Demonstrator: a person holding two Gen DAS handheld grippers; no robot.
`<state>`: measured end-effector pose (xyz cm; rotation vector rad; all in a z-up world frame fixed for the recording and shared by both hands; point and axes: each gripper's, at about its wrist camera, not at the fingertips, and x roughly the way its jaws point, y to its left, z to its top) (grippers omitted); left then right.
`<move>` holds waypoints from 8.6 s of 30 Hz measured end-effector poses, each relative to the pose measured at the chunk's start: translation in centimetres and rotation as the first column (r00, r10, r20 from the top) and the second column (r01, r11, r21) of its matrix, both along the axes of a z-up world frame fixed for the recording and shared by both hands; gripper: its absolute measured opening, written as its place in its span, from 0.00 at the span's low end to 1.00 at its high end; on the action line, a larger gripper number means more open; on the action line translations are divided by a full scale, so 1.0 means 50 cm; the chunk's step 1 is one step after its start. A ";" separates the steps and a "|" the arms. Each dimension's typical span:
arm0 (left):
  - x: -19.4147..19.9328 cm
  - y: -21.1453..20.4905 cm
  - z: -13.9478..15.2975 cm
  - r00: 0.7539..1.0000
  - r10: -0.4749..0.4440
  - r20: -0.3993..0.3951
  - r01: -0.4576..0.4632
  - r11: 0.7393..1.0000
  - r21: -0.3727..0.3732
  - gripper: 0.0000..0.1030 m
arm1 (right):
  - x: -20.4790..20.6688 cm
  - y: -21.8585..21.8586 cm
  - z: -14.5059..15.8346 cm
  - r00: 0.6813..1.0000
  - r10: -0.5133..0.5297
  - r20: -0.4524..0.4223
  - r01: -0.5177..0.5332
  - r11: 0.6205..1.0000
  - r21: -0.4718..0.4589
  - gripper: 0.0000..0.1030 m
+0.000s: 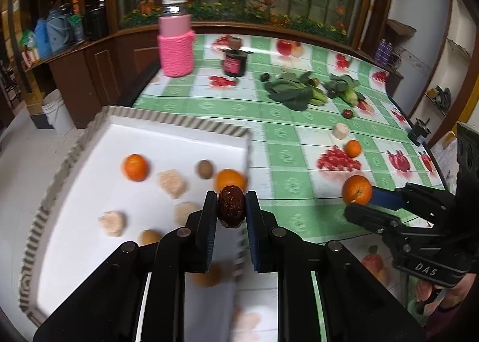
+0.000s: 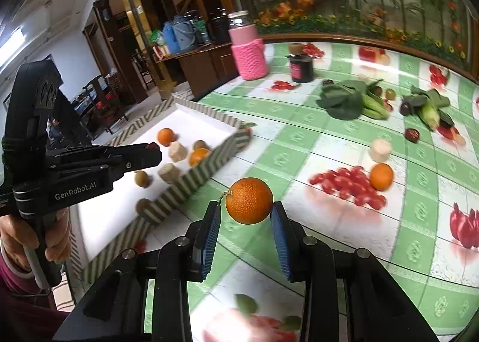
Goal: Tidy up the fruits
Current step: 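Carry the orange and red date in both grippers over the white tray, then open the left gripper to drop the red date while the right drops the orange, then move both grippers back toward the cherry tomatoes and remaining fruits, then grasp an orange with the right gripper while the left grasps a round tan rice cake, then carry the orange and rice cake in both grippers over the white tray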
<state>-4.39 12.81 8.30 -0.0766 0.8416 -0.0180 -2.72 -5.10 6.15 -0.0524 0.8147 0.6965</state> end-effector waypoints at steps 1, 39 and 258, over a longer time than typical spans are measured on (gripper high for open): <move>-0.007 0.016 0.001 1.000 0.012 0.003 -0.012 1.000 0.001 0.15 | -0.002 0.009 0.002 1.000 0.006 0.002 -0.006 1.000 0.000 0.34; -0.072 0.229 -0.090 0.975 0.198 -0.101 -0.197 0.980 0.023 0.16 | 0.014 0.331 -0.019 0.965 0.261 -0.034 -0.263 0.963 -0.060 0.34; -0.059 0.127 -0.096 0.983 0.158 -0.094 -0.151 0.986 0.077 0.26 | -0.014 0.249 -0.009 0.981 0.192 0.007 -0.191 0.976 -0.101 0.30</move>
